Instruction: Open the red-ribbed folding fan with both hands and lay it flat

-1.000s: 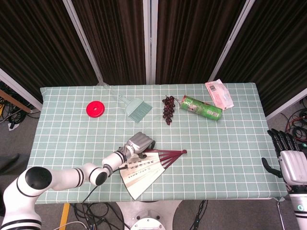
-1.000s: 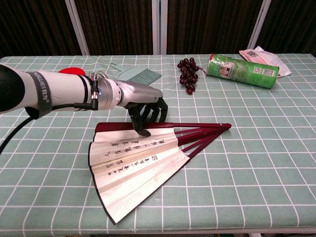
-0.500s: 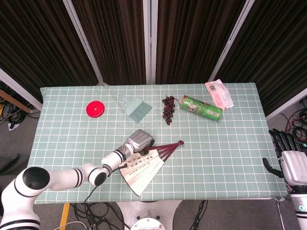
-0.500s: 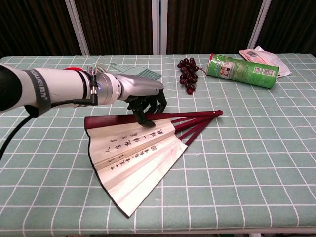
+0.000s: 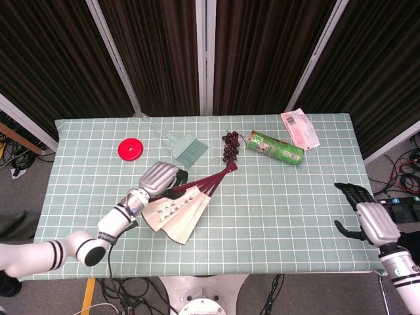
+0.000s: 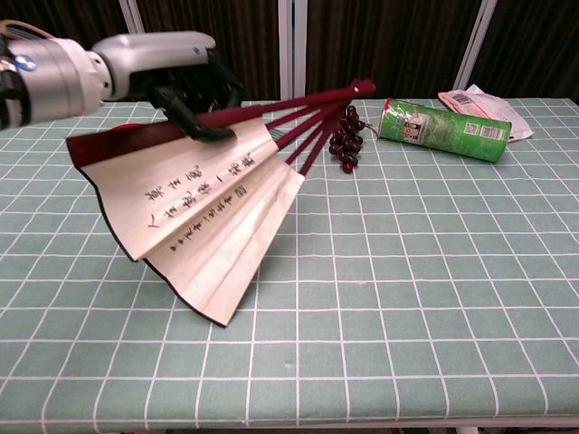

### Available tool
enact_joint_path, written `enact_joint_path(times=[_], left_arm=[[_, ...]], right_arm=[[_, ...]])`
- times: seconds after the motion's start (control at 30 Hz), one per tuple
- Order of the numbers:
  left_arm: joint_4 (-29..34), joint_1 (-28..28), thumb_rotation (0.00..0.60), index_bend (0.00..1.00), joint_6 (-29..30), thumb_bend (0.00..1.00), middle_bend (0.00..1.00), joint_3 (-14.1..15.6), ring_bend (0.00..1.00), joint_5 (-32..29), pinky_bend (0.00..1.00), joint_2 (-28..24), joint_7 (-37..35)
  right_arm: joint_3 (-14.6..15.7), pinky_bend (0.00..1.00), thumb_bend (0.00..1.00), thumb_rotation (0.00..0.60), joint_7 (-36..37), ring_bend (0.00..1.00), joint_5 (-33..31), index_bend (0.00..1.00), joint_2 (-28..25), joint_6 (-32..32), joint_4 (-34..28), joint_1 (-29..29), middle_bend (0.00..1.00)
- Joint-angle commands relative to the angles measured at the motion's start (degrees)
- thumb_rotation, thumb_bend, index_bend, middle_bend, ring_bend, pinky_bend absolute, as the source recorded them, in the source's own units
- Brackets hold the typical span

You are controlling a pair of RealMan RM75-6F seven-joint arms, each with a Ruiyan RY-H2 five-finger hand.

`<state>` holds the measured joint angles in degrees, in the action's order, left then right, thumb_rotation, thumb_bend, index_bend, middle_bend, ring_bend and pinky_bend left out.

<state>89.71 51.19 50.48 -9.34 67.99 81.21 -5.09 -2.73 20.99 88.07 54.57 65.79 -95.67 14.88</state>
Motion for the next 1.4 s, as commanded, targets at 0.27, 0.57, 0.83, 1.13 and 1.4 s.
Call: enact_joint_path(times=[0.27,0.57,0.83,1.13,1.4], left_arm=[[-1.0,-9.9,0.6,0.63,16.4,0.38,0.75,-0.6,0.73,15.6,0.73,-3.8,-22.4],[-1.8,-10.8,0.6,0.63,20.9,0.37,0.75,-1.6,0.73,19.3,0.73,-3.4,-28.0],[-0.2,-10.9,0.6,0.63,22.6,0.37,0.75,-2.2,0.73,21.0,0.73,-3.7,-26.4],[1.2,-10.6,0.6,0.63,23.1,0.37,0.75,-2.3,0.72,22.0,0.73,-3.4,-24.5],[1.6,-10.2,0.6,0.63,23.1,0.37,0.75,-2.6,0.72,22.2,0.73,-3.1,-23.3]], right_arm=[[0.4,0.06,0.32,0.6,20.0,0.06,5.4,0.25,7.4,-17.7,3.7,15.6,0.21],[-4.3,0.08,0.36,0.6,27.9,0.08,1.0,0.28,17.0,-25.0,5.8,25.5,0.21],[-8.1,0.08,0.35,0.6,29.2,0.08,-3.1,0.28,22.9,-27.9,7.4,31.3,0.19],[-12.0,0.07,0.34,0.6,29.6,0.06,-7.4,0.27,27.0,-30.6,7.6,36.6,0.17],[-13.9,0.05,0.34,0.6,30.0,0.06,-9.2,0.26,28.4,-32.1,7.6,39.5,0.17]])
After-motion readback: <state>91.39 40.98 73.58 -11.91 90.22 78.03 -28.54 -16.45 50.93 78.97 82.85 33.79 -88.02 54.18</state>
